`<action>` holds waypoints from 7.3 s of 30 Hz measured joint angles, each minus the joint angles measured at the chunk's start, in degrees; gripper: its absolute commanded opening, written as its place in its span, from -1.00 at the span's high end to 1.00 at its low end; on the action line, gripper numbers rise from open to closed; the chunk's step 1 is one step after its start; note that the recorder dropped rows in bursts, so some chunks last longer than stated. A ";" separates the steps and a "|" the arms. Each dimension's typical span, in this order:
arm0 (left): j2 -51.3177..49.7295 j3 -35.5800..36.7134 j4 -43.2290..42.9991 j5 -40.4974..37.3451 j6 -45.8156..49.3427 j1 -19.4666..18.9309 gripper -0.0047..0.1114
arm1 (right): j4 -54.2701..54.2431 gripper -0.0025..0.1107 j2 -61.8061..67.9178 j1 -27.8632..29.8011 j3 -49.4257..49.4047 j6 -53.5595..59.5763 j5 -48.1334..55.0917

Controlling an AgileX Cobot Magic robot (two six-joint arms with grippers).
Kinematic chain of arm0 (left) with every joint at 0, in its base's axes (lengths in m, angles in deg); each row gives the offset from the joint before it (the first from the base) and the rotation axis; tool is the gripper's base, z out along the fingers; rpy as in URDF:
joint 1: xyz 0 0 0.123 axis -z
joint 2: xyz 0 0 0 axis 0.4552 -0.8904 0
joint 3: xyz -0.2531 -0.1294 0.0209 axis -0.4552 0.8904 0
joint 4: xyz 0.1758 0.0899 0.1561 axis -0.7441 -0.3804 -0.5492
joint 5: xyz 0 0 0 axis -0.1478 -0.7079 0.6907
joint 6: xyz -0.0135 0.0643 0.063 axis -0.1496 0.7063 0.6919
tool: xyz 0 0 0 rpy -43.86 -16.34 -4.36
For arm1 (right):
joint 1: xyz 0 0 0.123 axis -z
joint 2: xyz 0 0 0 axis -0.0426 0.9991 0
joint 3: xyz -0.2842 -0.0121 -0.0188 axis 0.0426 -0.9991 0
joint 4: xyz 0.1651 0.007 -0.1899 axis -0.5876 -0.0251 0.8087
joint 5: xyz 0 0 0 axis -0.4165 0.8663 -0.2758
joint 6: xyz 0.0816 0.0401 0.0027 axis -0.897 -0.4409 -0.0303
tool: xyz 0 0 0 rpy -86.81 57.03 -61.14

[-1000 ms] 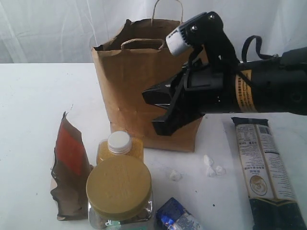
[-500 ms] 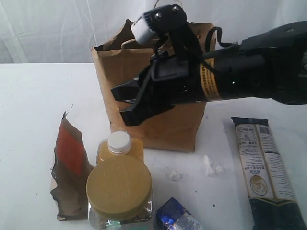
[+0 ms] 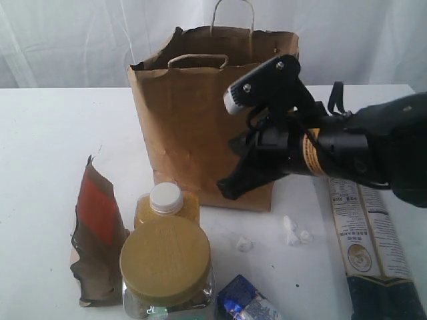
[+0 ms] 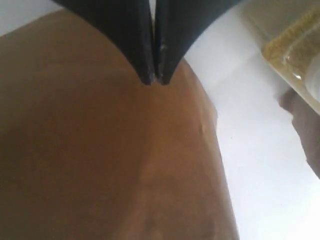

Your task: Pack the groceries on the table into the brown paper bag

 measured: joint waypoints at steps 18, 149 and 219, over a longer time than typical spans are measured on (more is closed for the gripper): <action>0.00 0.00 0.00 0.00 0.00 0.00 0.92 | -71.99 0.96 -1.54 0.00 -5.50 79.28 36.41; 0.00 0.00 0.00 0.00 0.00 0.00 0.92 | -108.08 0.41 18.35 -14.64 21.27 126.79 39.93; 0.00 0.00 0.00 0.00 0.00 0.00 0.92 | -129.61 0.96 -0.59 -14.19 29.16 147.32 -20.35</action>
